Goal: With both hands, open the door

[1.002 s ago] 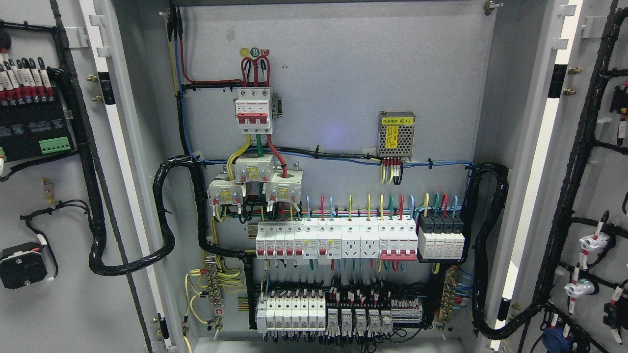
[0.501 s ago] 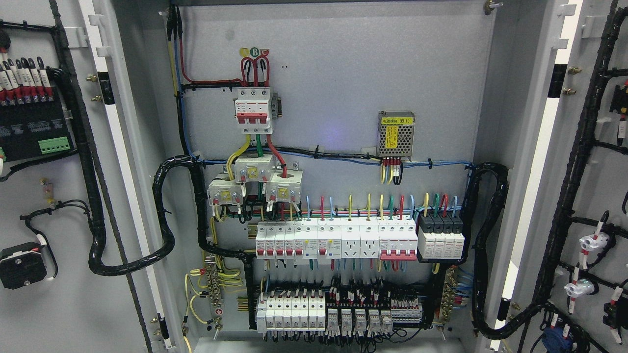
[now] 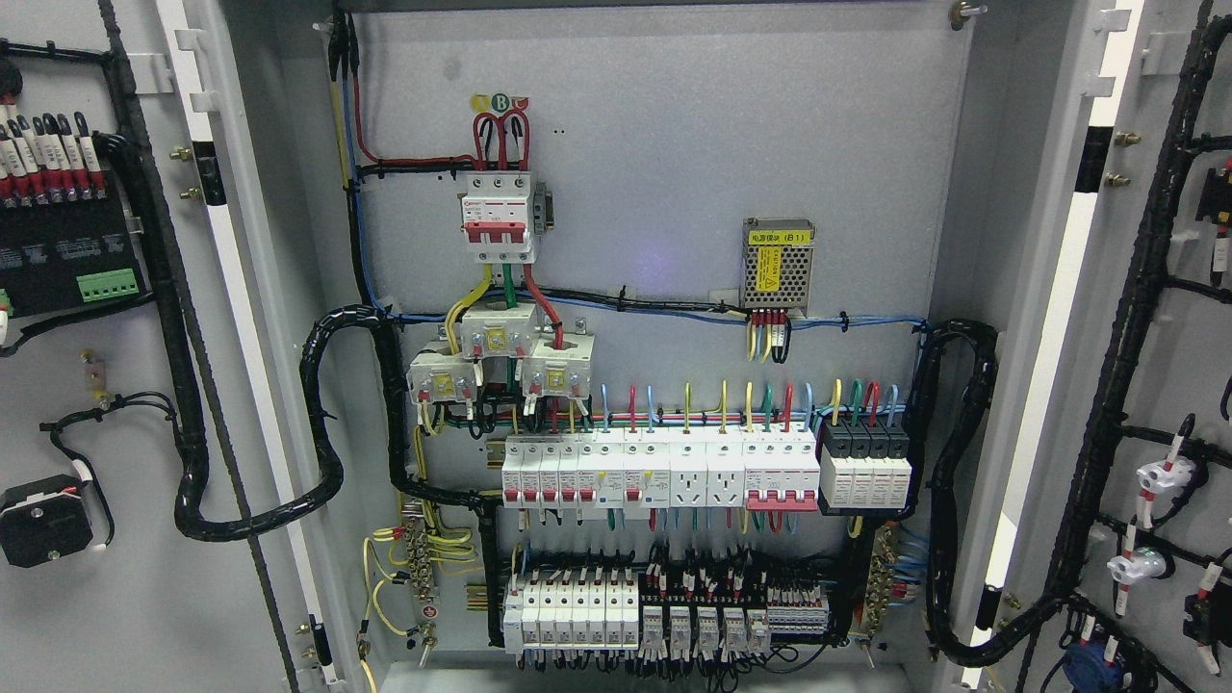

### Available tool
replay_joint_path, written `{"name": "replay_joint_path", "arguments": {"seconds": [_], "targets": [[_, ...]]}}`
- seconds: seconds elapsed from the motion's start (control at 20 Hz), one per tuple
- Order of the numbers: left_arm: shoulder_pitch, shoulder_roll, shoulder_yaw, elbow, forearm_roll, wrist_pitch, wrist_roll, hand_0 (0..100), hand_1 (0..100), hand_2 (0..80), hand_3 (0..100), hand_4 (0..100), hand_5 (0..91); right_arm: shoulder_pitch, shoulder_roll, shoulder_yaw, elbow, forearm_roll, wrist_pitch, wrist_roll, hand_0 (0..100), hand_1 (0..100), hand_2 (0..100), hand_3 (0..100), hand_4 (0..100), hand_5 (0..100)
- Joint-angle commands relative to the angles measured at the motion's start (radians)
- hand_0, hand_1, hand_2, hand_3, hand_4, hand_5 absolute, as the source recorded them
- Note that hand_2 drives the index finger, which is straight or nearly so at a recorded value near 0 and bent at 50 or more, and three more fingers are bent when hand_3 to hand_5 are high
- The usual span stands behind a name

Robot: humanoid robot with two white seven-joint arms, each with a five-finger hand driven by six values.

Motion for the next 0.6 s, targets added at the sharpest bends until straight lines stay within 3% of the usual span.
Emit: {"name": "replay_joint_path", "arguments": {"seconds": [0.0, 0.4, 0.55], "targets": [[0.023, -0.038, 0.002, 0.072, -0.009, 0.0, 0.002, 0, 0, 0.0, 0, 4, 0.0, -0.025, 0.025, -0.004, 0.113, 0.042, 0.031, -0.028, 0, 0, 0, 0, 0, 0], [0.027, -0.037, 0.003, 0.067, -0.009, -0.013, 0.003, 0, 0, 0.0, 0, 4, 0.0, -0.025, 0.025, -0.013, 0.126, 0.059, 0.074, -0.031, 0, 0, 0, 0, 0, 0], [0.027, -0.037, 0.003, 0.067, -0.009, -0.009, 0.016, 0, 0, 0.0, 0, 4, 0.0, -0.025, 0.042, -0.064, 0.126, 0.059, 0.099, -0.031, 0, 0, 0, 0, 0, 0]]}}
